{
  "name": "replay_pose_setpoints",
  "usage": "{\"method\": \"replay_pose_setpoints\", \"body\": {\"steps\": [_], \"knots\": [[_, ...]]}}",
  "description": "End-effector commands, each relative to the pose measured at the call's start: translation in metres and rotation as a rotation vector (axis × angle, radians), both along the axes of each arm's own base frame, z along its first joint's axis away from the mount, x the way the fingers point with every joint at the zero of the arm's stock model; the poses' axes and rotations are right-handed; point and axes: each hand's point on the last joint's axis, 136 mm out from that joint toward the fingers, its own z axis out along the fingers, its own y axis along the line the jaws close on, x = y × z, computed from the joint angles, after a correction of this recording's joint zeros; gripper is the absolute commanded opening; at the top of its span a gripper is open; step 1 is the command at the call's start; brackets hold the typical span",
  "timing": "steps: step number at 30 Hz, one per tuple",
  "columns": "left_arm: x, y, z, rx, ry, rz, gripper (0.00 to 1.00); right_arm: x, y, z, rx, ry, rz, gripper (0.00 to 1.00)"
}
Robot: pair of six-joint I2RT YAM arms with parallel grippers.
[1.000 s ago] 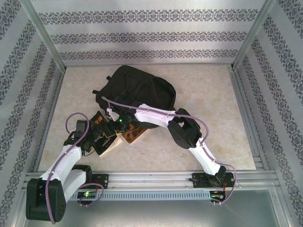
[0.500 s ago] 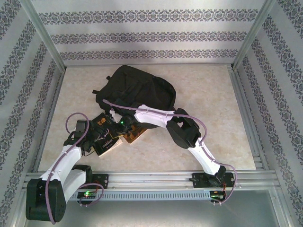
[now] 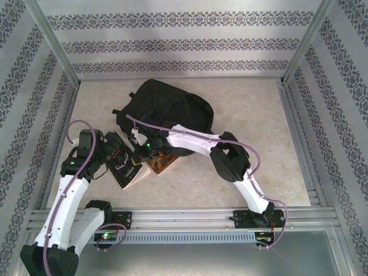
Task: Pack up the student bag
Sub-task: Pick up the book from the middle-left of the table, then pass the book.
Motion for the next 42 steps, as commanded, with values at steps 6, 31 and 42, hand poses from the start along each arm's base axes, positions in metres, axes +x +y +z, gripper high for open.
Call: {"method": "replay_pose_setpoints", "body": {"steps": [6, 31, 42], "knots": [[-0.001, 0.011, 0.058, 0.145, -0.036, -0.054, 1.0, 0.012, -0.02, 0.121, 0.201, -0.149, -0.058, 0.0], [0.062, -0.11, 0.118, -0.39, -0.502, -0.523, 1.0, 0.04, -0.159, 0.302, 0.464, -0.43, -0.267, 0.0], [0.088, -0.152, 0.12, -0.747, -0.633, -0.626, 1.0, 0.033, -0.157, 0.29, 0.527, -0.367, -0.233, 0.0]]}}
